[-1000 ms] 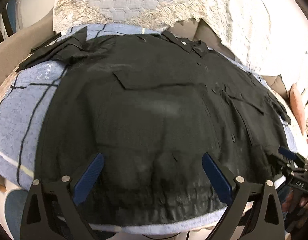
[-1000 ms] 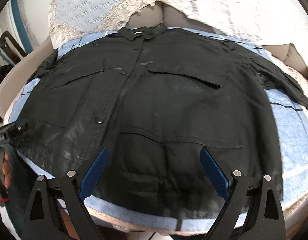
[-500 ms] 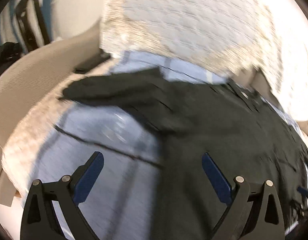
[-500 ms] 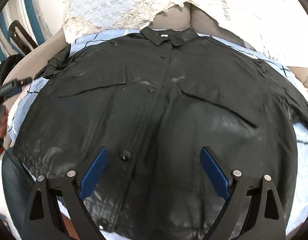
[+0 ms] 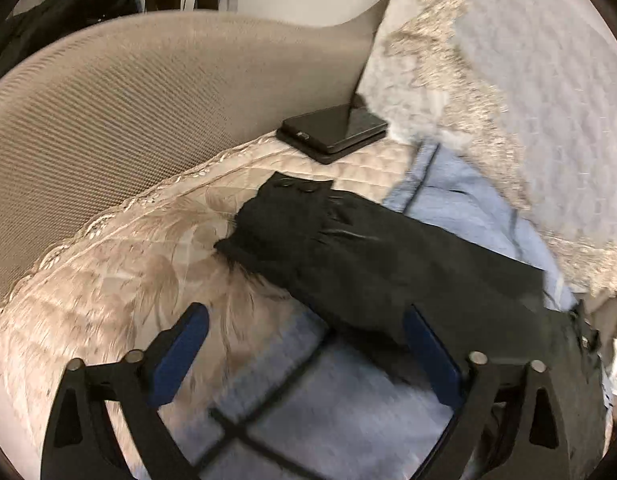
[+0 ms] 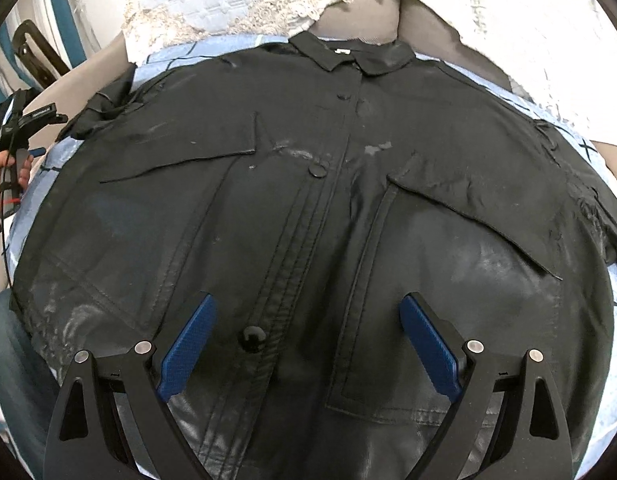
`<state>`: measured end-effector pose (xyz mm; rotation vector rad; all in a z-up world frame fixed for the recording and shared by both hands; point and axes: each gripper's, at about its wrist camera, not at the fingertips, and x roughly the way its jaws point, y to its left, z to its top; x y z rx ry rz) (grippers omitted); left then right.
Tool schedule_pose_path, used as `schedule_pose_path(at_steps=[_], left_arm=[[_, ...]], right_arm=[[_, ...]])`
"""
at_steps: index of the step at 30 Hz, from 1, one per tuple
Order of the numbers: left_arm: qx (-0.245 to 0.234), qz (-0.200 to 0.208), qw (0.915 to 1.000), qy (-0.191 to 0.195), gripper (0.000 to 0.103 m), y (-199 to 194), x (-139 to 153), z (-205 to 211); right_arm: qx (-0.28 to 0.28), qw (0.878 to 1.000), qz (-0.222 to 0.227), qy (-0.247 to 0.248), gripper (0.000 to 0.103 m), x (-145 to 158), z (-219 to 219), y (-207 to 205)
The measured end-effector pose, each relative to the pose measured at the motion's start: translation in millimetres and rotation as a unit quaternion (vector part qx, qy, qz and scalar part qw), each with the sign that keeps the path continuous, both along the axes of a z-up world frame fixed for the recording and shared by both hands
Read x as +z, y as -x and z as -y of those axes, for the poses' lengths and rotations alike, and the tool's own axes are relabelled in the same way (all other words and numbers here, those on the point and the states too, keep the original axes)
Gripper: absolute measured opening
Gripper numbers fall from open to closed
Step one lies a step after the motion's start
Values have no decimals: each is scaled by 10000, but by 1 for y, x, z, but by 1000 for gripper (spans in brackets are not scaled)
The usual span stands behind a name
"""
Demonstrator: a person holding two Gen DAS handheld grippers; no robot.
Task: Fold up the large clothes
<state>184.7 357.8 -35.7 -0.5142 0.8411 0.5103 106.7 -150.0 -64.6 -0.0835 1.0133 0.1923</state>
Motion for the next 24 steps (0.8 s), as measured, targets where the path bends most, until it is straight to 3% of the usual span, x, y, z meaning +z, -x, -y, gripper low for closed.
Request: schedule_pose_path(at_steps=[3, 5, 6, 7, 8, 10, 13, 17, 20, 24], left_arm=[[63, -118, 9999, -16, 80, -11, -11, -8], [57, -216, 9994, -279, 71, -18, -16, -7], [24, -247, 9988, -421, 60, -22, -16, -6], [-19, -229, 9986, -480, 38, -25, -15, -6], [-102, -178, 9988, -453, 25, -27, -13, -6], [-101, -183, 9985, -502, 12, -31, -6, -6], [-282, 56, 9974, -659, 10, -31, 23, 2], [-765, 718, 9905, -888, 10, -27, 87, 40], [-1325, 1241, 9791, -912, 10, -27, 134, 86], [-2236, 1754, 9562, -707, 10, -33, 175, 165]], right_arm=[[-29, 10000, -12, 11, 93, -2, 1, -4], [-39, 10000, -9, -7, 93, -3, 0, -6], [-39, 10000, -11, -15, 93, -4, 1, -7], [-41, 10000, -16, -15, 93, -4, 1, -8], [-40, 10000, -16, -14, 93, -4, 0, -9], [-28, 10000, 2, -22, 93, -4, 0, -8], [-11, 10000, 57, -74, 93, -1, 1, -4], [-56, 9998, 112, -176, 93, 2, 7, 4], [-109, 9996, 125, -249, 93, 3, 12, 9], [-173, 9992, 139, -338, 93, 5, 18, 16]])
